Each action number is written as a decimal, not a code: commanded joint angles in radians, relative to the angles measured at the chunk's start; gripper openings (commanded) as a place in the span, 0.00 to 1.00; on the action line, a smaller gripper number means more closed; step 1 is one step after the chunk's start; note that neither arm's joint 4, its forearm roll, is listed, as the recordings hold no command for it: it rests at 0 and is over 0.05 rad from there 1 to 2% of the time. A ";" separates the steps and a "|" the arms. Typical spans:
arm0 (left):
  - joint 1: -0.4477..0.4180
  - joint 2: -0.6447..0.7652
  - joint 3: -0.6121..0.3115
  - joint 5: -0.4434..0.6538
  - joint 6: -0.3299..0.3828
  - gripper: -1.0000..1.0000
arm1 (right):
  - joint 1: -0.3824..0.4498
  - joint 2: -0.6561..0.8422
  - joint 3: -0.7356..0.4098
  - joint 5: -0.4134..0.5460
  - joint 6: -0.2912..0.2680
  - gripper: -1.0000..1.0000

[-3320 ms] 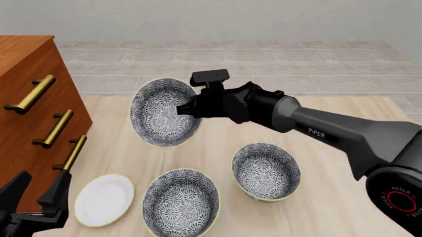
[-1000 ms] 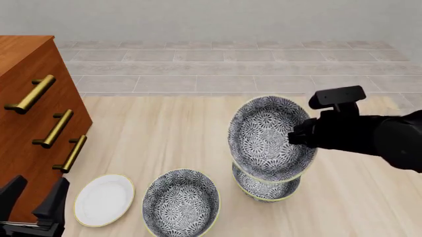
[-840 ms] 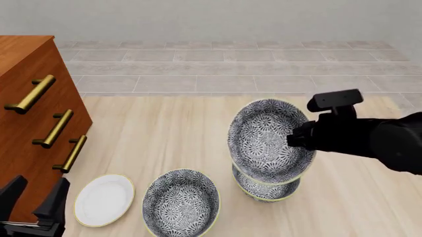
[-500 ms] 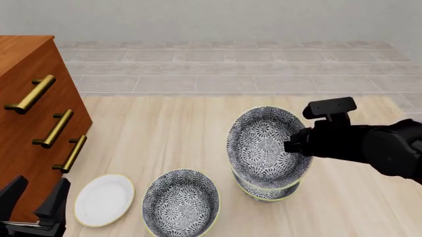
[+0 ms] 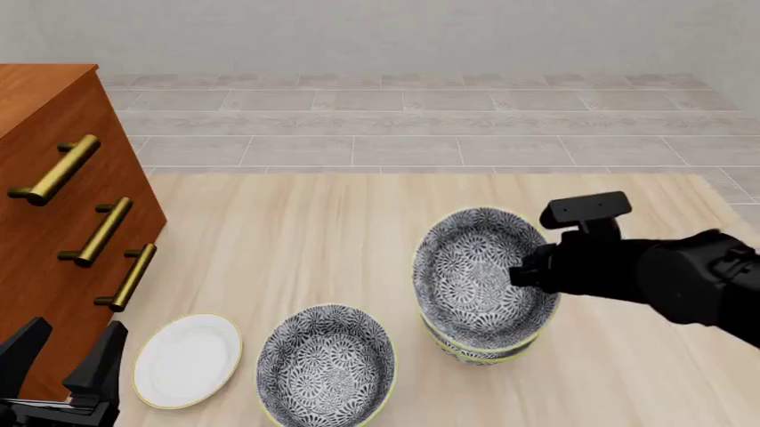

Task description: Stack the bowl at the front on the bowl in the middle.

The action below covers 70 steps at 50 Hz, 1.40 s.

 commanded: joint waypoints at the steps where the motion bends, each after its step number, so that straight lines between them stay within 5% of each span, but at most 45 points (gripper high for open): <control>1: 0.005 -0.001 -0.003 0.000 -0.017 1.00 | 0.003 0.033 -0.006 -0.018 -0.008 0.00; 38: -0.002 -0.010 -0.004 0.010 -0.017 1.00 | -0.002 0.075 0.046 -0.084 -0.015 0.00; 39: -0.002 -0.010 -0.003 0.010 -0.017 1.00 | -0.006 0.077 0.046 -0.086 -0.019 1.00; 63: -0.006 0.002 -0.001 -0.004 -0.014 1.00 | -0.014 0.070 0.046 -0.085 -0.033 1.00; 70: -0.005 0.002 0.000 -0.005 -0.014 1.00 | 0.005 -0.007 -0.003 -0.008 -0.027 1.00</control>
